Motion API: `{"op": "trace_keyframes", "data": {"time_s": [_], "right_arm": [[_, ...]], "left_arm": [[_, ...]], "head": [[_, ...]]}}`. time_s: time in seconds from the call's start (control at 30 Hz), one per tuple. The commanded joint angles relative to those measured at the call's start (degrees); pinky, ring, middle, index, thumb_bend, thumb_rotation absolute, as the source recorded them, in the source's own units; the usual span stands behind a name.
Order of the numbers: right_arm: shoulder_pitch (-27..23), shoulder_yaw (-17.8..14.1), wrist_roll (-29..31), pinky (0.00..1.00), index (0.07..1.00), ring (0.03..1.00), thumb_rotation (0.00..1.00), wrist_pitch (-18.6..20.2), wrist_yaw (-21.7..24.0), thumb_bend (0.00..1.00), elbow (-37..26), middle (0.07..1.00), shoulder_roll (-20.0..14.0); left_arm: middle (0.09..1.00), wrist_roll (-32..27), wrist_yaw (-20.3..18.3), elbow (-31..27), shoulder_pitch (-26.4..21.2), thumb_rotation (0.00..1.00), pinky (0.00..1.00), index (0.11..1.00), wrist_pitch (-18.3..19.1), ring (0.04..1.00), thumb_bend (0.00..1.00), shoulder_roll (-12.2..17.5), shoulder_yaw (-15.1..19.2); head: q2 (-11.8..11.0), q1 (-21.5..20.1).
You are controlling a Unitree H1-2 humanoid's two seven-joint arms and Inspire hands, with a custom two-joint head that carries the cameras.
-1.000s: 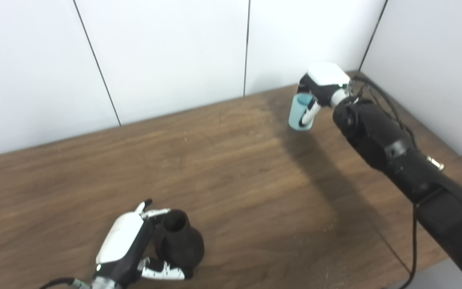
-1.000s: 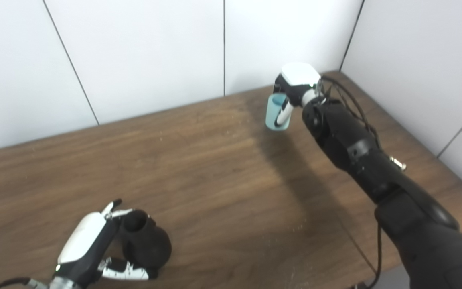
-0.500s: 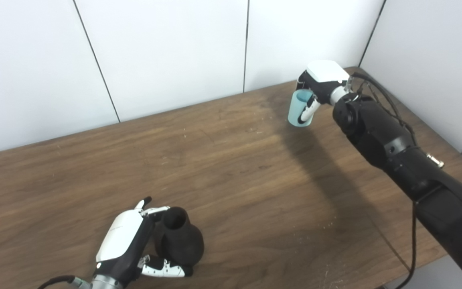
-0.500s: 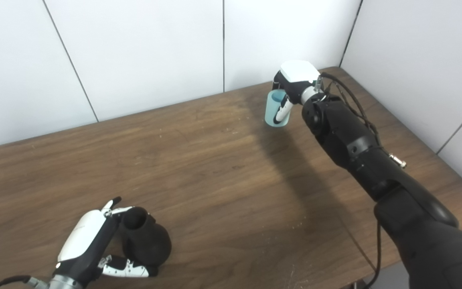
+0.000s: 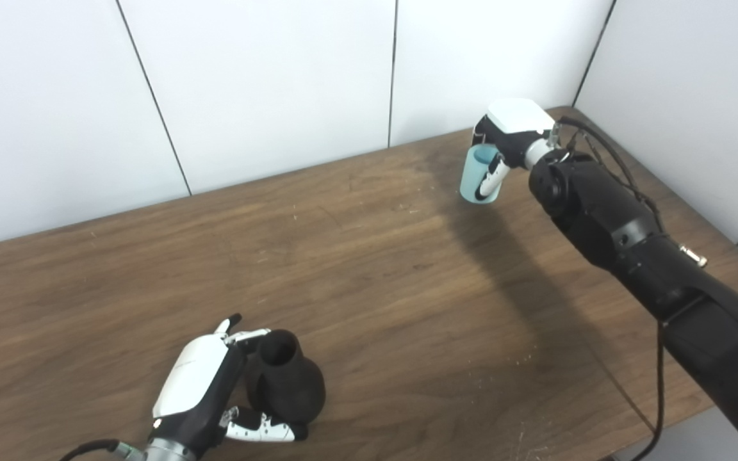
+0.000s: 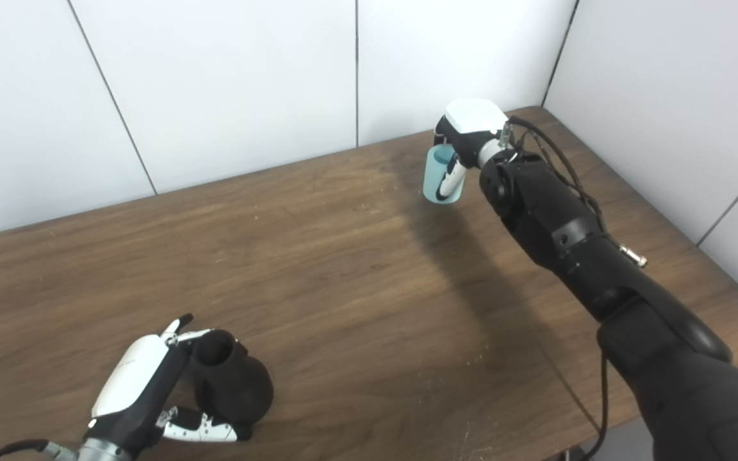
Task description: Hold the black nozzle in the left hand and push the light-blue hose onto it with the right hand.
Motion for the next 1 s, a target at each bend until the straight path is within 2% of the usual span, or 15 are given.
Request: {"op": "trace_keyframes", "data": {"time_s": [0.0,0.17,0.33,0.63,0.8,0.87,0.97], "right_arm": [[-1.5,-0.4,-0.3,0.39,0.501,0.423,0.0,-0.6,-0.9,0.52,-0.6,0.499,-0.7],[-1.3,-1.7,1.1,0.32,0.499,0.419,0.0,-2.4,-3.1,0.5,-0.7,0.507,-0.3],[-1.4,-3.3,2.5,0.31,0.504,0.418,0.0,-2.0,-2.1,0.5,-4.3,0.515,-0.5],[0.3,-5.4,2.0,0.3,0.506,0.42,0.0,-0.1,1.0,0.5,-18.4,0.516,-0.8],[1.7,-5.2,1.7,0.3,0.507,0.419,0.0,-0.2,3.2,0.5,-24.9,0.513,-0.1],[2.2,-4.4,2.0,0.31,0.508,0.42,0.0,-0.1,6.3,0.5,-30.1,0.513,0.5],[2.5,-4.3,2.6,0.3,0.51,0.421,0.0,-0.3,9.6,0.5,-34.0,0.514,1.1]], "left_arm": [[0.538,1.8,-2.0,1.7,1.1,0.0,1.0,0.454,2.3,0.728,0.52,1.2,0.0],[0.538,1.6,-2.0,2.0,0.9,0.0,1.0,0.454,2.1,0.728,0.52,1.2,0.1],[0.537,1.6,-1.7,2.4,0.8,0.0,1.0,0.454,2.0,0.726,0.52,1.0,-0.1],[0.54,2.6,-1.5,3.0,0.4,0.0,1.0,0.451,2.5,0.724,0.52,-0.4,-0.7],[0.54,3.9,-1.5,3.0,0.5,0.0,1.0,0.451,3.1,0.724,0.52,-1.4,-1.2],[0.538,4.8,-1.6,2.9,0.6,0.0,1.0,0.452,3.9,0.722,0.52,-2.2,-1.4],[0.535,5.8,-1.6,2.9,0.7,0.0,1.0,0.454,4.3,0.719,0.52,-3.1,-1.7]], "head": [[0.0,0.0],[0.0,0.3],[-0.1,1.5],[0.0,6.7],[0.0,9.2],[0.2,11.4],[0.3,13.1]]}}
